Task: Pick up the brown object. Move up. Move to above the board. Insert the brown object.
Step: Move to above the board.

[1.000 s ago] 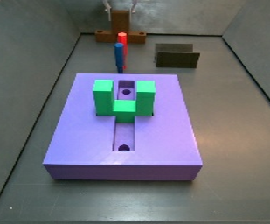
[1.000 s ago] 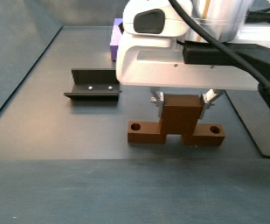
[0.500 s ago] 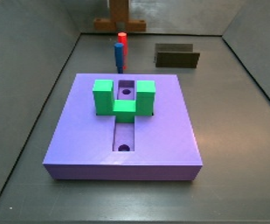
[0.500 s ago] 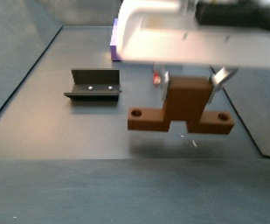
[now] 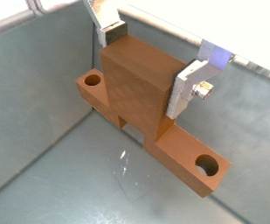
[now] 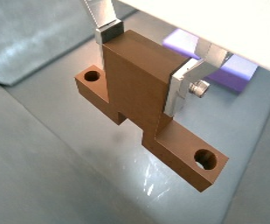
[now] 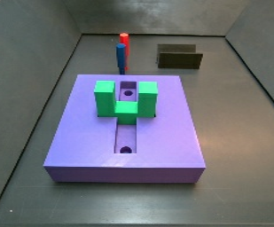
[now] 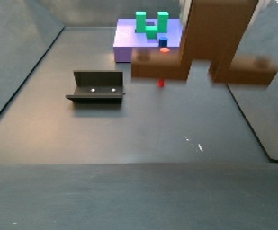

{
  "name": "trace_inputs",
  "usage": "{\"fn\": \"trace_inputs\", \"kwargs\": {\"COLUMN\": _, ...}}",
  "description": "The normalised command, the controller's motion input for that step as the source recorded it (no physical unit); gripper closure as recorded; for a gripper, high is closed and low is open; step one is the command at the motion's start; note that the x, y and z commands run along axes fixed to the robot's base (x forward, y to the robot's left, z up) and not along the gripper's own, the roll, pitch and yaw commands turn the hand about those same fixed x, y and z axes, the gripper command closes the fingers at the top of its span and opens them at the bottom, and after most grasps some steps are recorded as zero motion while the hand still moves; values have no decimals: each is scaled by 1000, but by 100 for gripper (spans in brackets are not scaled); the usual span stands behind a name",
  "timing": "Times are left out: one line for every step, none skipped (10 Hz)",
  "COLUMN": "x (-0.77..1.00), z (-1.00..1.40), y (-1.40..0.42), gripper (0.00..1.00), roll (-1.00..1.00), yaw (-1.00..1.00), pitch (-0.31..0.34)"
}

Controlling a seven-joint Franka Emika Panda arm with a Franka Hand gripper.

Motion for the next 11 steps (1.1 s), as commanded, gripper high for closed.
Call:
{"fn": "trace_inputs", "kwargs": {"x": 47, "z": 734, "y": 16, "gripper": 100, "roll": -13, "yaw": 1, "pitch": 93}}
{"fn": "trace_inputs", "kwargs": {"x": 39, "z": 356, "y": 2, "gripper": 100, "roll": 10, "yaw": 6, "pitch": 82}}
{"fn": "trace_inputs", "kwargs": {"x": 22, "z": 225, "y": 6, "gripper": 100, "roll": 6, "yaw": 3, "pitch": 59}}
{"fn": "trace_inputs", "kwargs": {"x": 135, "z": 143, "y": -1400, "gripper": 100, "roll": 131, "yaw": 254, "pitch": 296}}
{"fn": "trace_inputs", "kwargs": {"x": 133, "z": 129, "y": -1400, "gripper": 100, "roll": 131, "yaw": 251, "pitch": 291}}
{"fn": "trace_inputs", "kwargs": {"x": 127, "z": 129, "y": -1400, "gripper": 100, "roll": 163, "yaw": 150, "pitch": 168}}
{"fn": "trace_inputs", "kwargs": {"x": 126, "z": 129, "y": -1400, "gripper": 100, "roll": 102, "yaw": 96, "pitch": 98}}
{"fn": "trace_inputs", "kwargs": {"x": 123, "z": 132, "y": -1400, "gripper": 100, "roll": 47, "yaw": 29, "pitch": 15}}
{"fn": "trace_inputs", "kwargs": {"x": 123, "z": 134, "y": -1400, "gripper": 100, "roll": 28, "yaw": 12, "pitch": -2}}
{"fn": "trace_inputs", "kwargs": {"x": 120, "z": 137, "y": -1400, "gripper": 100, "roll": -9, "yaw": 7, "pitch": 3}}
{"fn": "trace_inputs", "kwargs": {"x": 123, "z": 141, "y": -1400, "gripper": 100, "roll": 4, "yaw": 10, "pitch": 11}}
